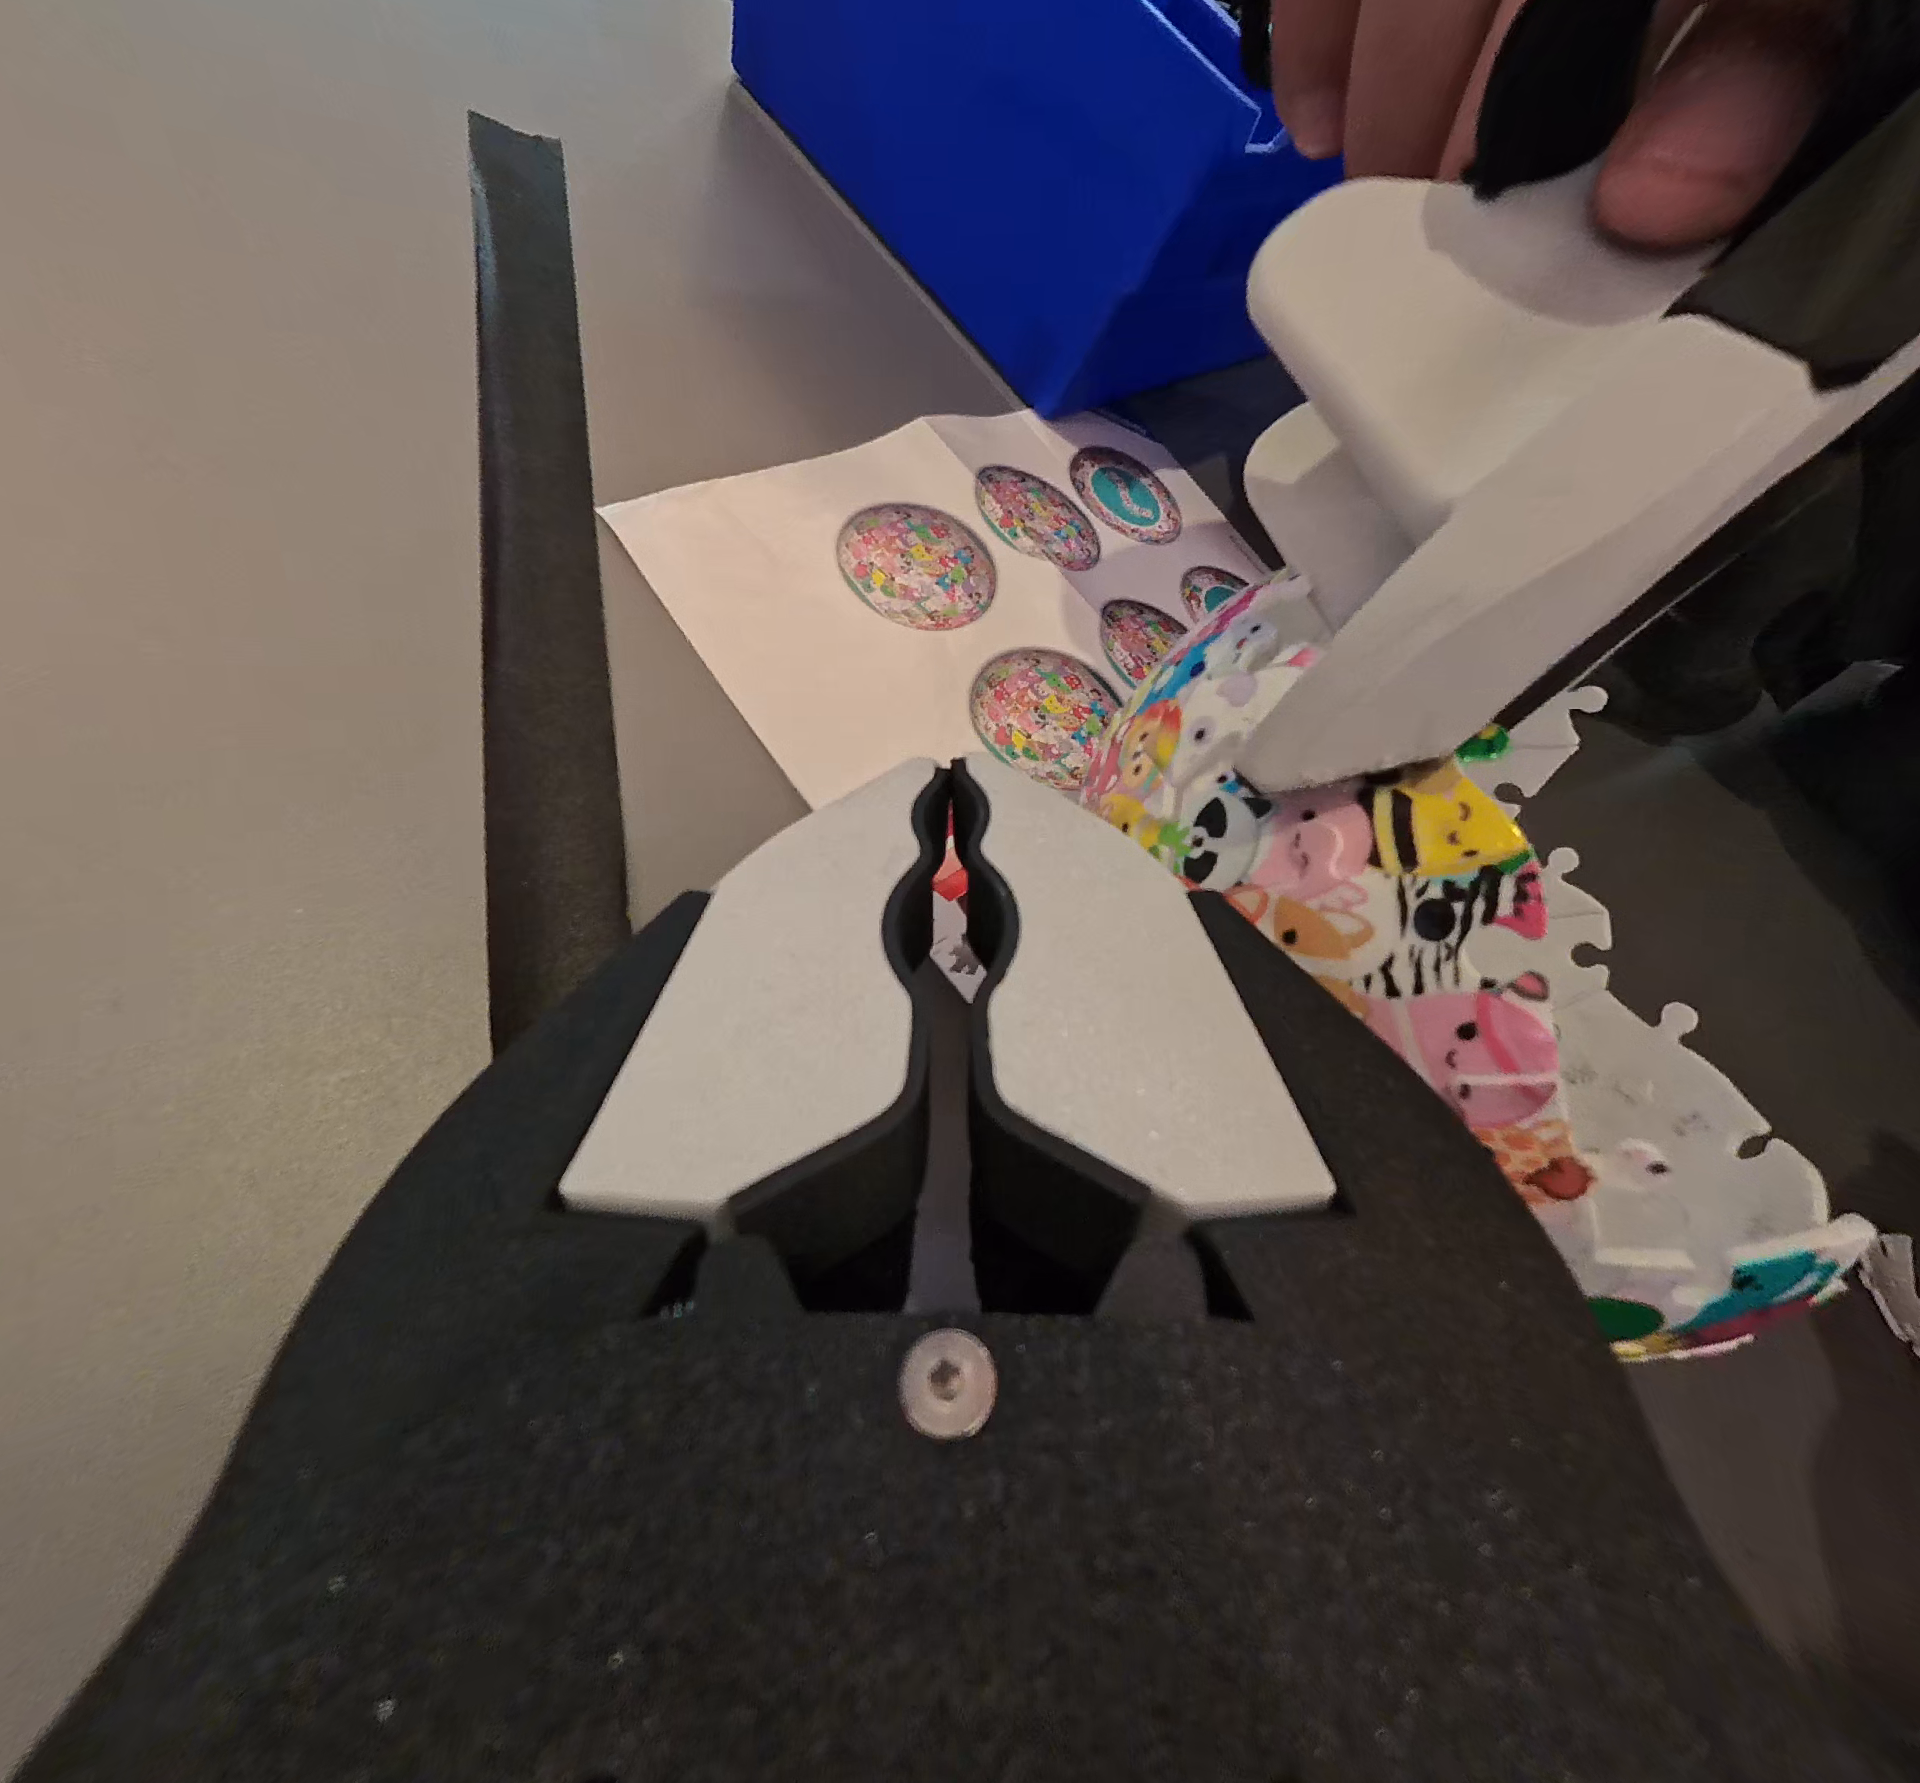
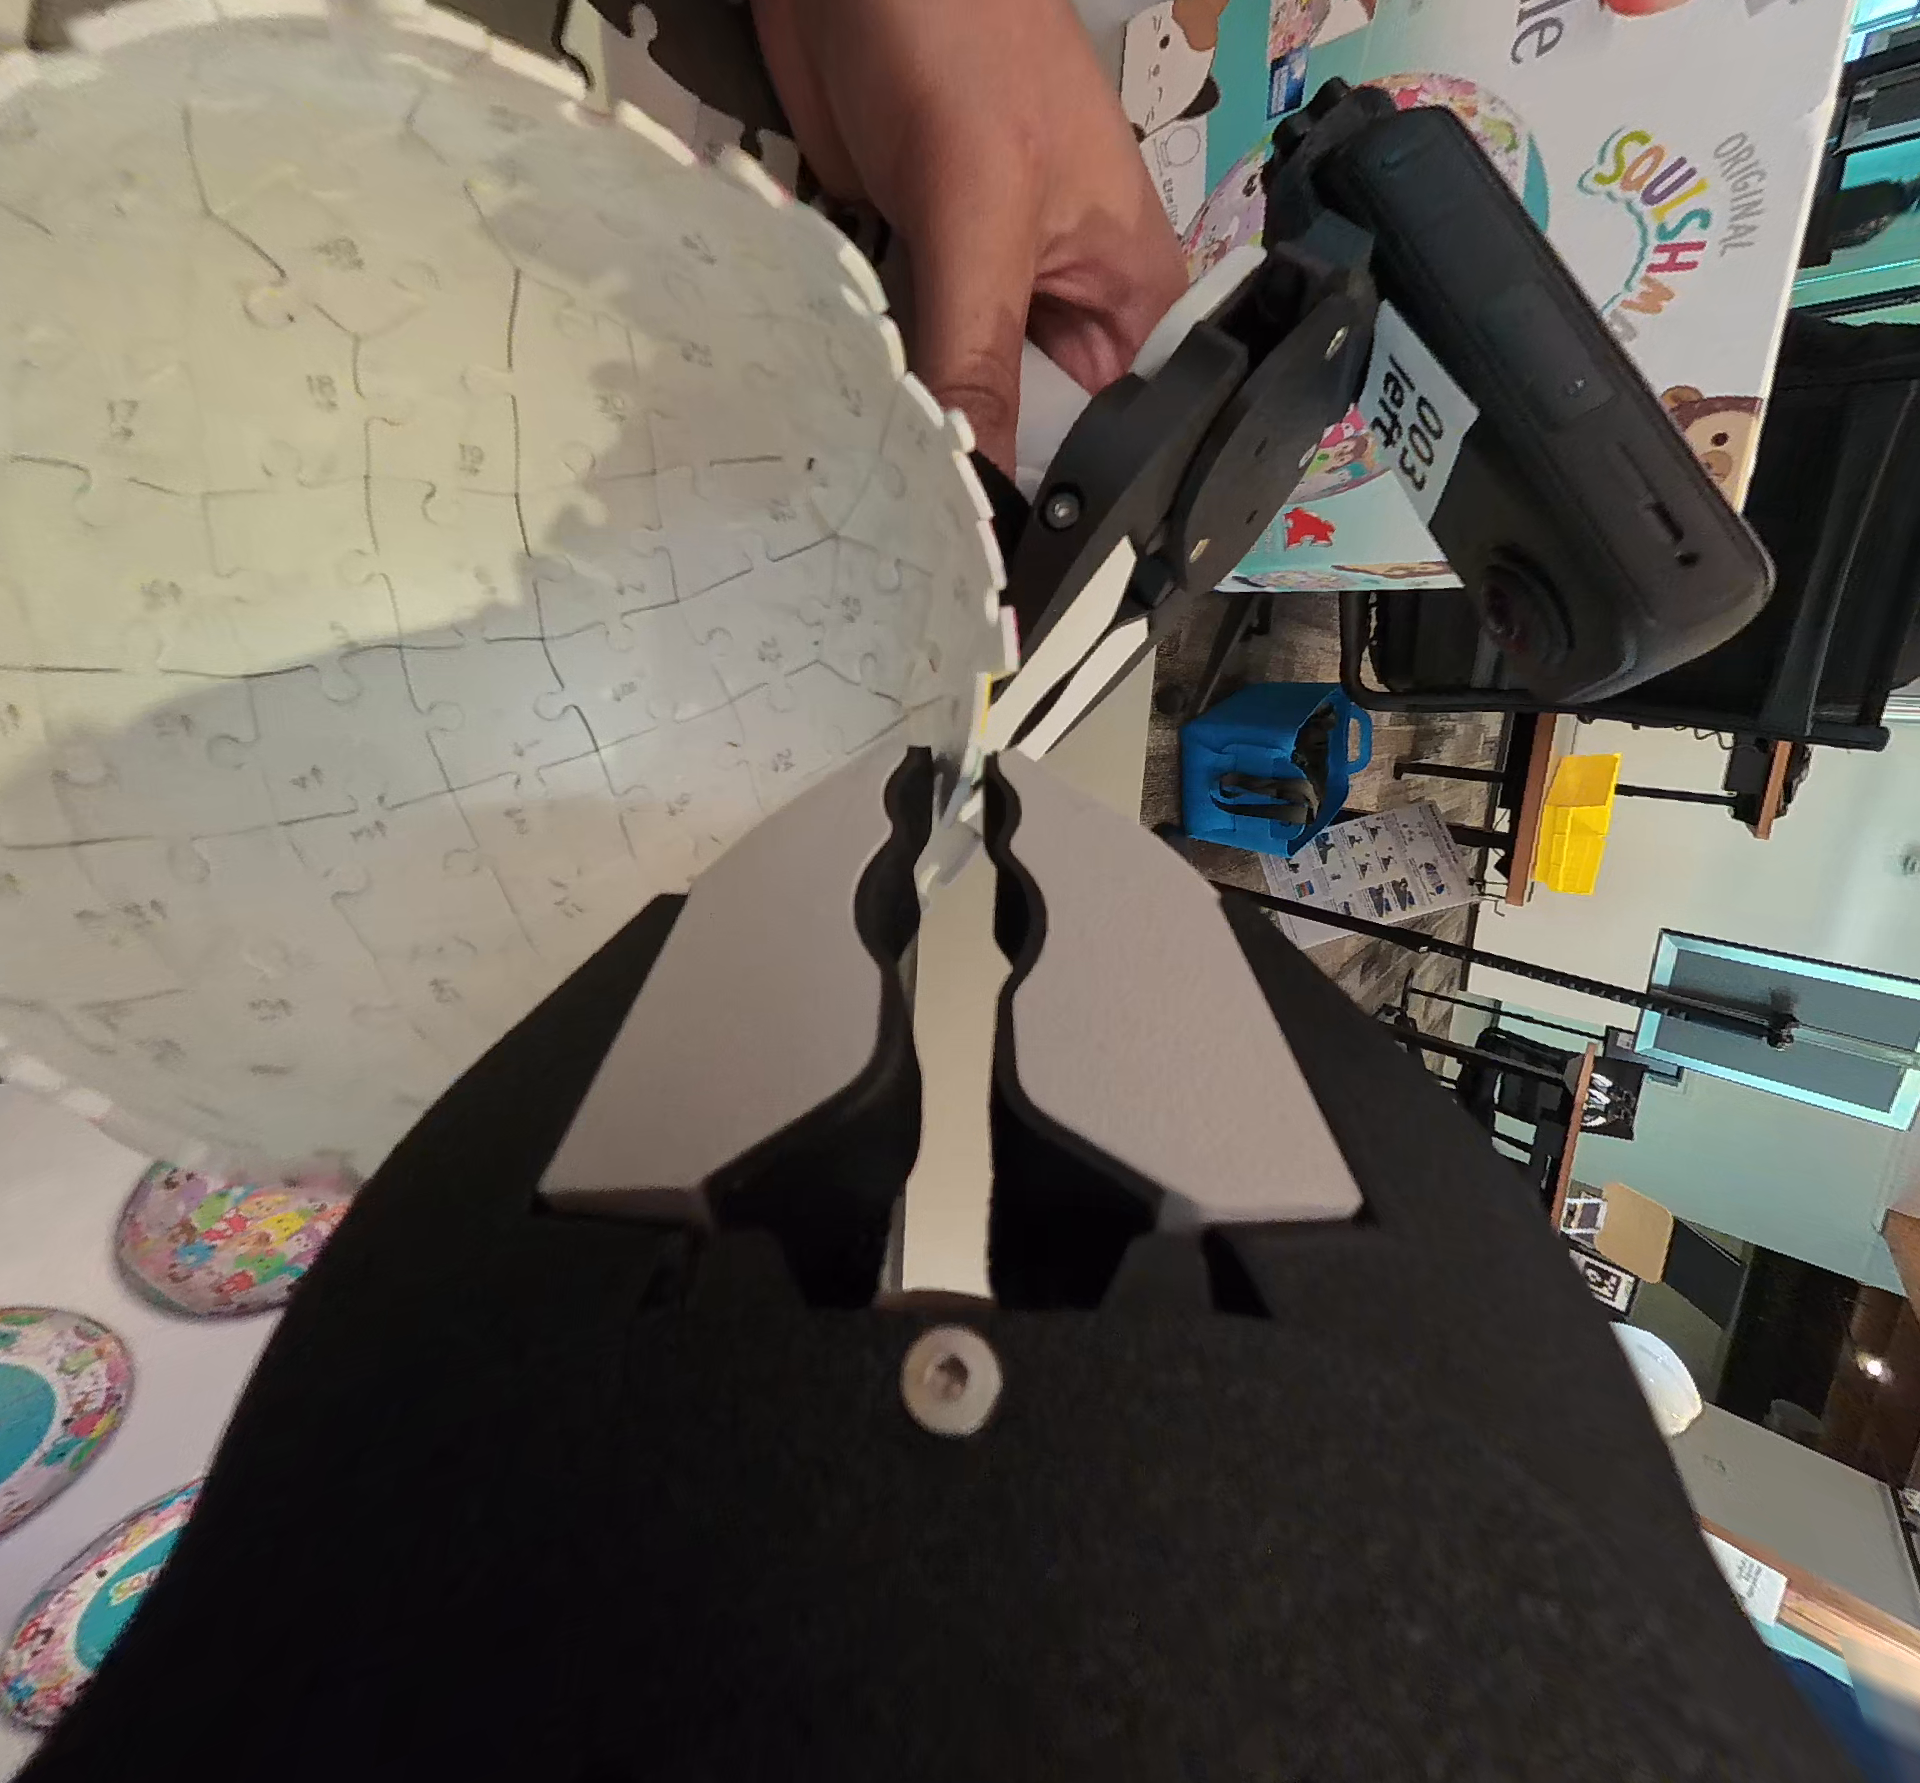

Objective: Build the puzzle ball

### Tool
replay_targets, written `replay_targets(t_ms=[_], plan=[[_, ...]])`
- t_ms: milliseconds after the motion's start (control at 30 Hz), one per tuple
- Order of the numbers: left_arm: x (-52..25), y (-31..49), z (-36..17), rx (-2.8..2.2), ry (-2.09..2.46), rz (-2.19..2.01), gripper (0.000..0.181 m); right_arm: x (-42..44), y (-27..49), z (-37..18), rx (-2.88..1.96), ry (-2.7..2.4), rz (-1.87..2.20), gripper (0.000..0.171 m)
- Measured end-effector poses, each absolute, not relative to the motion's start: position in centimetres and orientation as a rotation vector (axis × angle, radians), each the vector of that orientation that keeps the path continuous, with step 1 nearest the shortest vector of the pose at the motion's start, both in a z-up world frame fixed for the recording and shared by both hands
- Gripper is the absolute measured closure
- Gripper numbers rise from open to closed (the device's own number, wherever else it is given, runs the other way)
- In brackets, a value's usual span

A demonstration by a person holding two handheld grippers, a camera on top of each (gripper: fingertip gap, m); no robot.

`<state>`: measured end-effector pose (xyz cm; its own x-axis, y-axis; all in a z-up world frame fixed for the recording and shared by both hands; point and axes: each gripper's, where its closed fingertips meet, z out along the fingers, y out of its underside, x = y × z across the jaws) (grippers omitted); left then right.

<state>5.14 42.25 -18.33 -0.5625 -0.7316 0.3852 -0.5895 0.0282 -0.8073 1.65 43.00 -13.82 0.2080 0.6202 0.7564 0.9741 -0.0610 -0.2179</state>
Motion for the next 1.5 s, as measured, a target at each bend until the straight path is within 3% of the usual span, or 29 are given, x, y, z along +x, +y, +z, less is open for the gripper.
replay_targets(t_ms=[1500], plan=[[5.3,42.6,-18.3,-1.429,2.125,-1.59,0.181,2.7,42.2,-13.2,-1.9,-1.431,-0.645,0.16]])
